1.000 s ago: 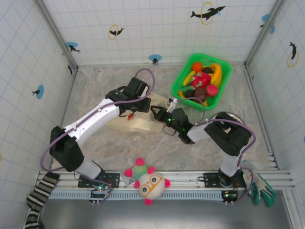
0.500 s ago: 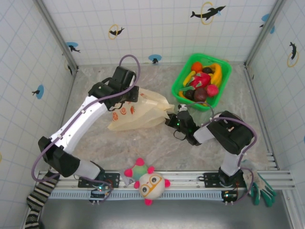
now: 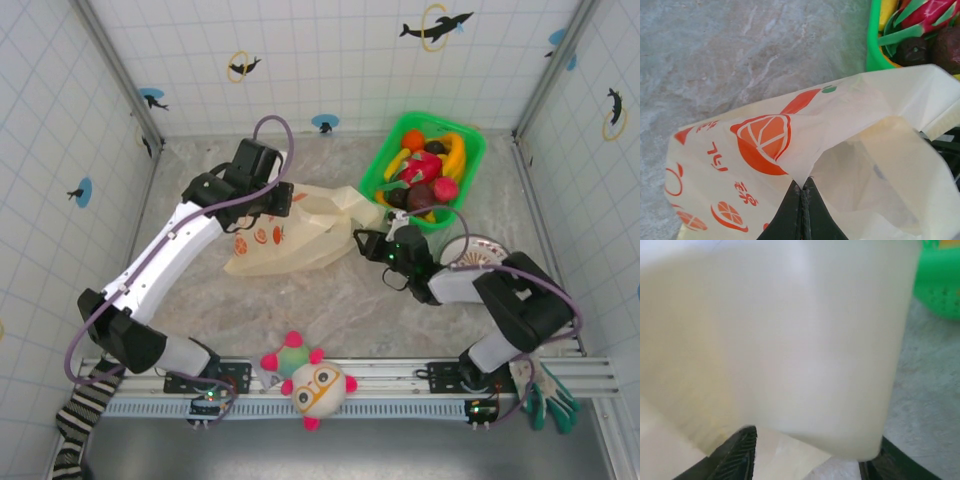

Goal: Place the fake fruits into the plastic bag and tie a complex knot

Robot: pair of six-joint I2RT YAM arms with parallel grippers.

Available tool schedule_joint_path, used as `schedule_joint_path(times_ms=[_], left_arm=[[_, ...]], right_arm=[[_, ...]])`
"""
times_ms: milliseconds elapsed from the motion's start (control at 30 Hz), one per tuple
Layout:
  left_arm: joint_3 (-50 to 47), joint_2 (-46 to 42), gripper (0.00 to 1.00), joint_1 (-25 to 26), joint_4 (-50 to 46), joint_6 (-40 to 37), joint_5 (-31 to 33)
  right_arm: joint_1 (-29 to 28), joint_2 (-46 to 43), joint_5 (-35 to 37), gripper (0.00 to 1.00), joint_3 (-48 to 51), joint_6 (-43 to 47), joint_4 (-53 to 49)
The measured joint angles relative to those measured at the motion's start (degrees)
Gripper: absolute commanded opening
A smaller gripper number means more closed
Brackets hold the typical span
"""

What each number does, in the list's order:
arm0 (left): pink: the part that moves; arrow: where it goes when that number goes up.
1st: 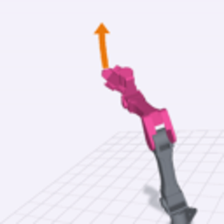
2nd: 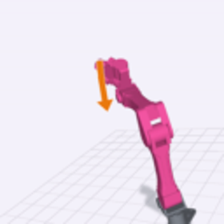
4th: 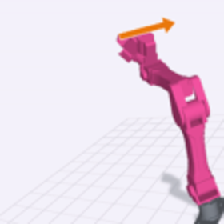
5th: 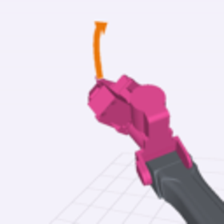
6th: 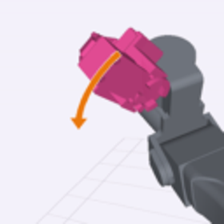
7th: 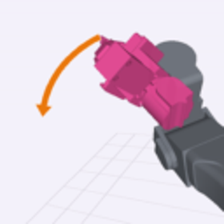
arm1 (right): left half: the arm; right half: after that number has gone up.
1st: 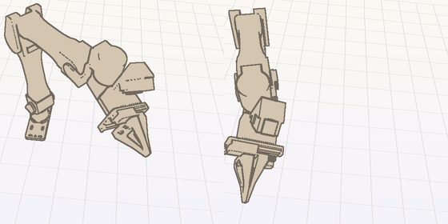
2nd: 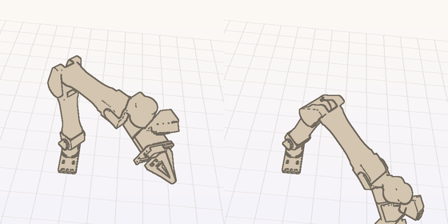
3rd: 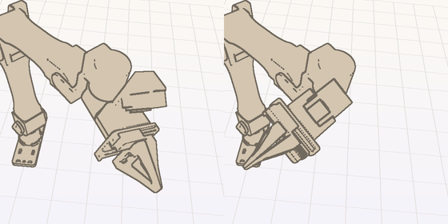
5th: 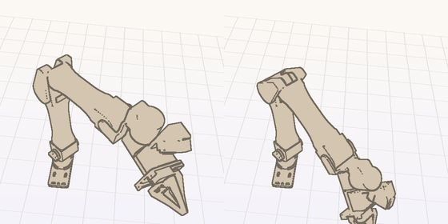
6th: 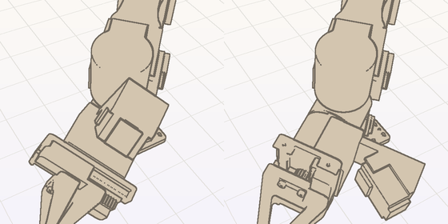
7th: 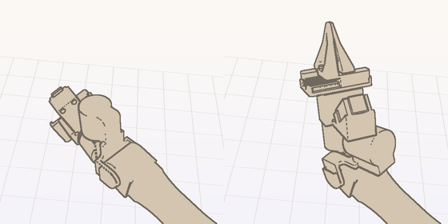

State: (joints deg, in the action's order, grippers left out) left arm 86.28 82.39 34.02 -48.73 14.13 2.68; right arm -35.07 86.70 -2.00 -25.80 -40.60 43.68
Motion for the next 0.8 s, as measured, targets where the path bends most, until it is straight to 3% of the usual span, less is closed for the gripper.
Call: schedule_joint_path(times_ms=[167,400,500,800], left_arm=[[0.0,0.1,0.00,0.0,1.5,0.0,-2.1],[0.0,1.7,0.00,0.0,2.9,-0.1,-4.5],[0.0,2.1,0.00,0.0,3.1,-0.2,-5.3],[0.0,2.2,0.00,0.0,4.1,-0.2,-7.4]], right_arm=[[2.2,-14.3,-0.7,0.90,3.6,9.5,-13.1],[2.6,-35.3,0.8,0.98,3.9,21.1,-27.8],[2.7,-35.4,-6.3,0.98,0.0,26.1,-29.5],[-4.3,-24.0,-25.8,1.00,-12.0,49.1,-31.2]])
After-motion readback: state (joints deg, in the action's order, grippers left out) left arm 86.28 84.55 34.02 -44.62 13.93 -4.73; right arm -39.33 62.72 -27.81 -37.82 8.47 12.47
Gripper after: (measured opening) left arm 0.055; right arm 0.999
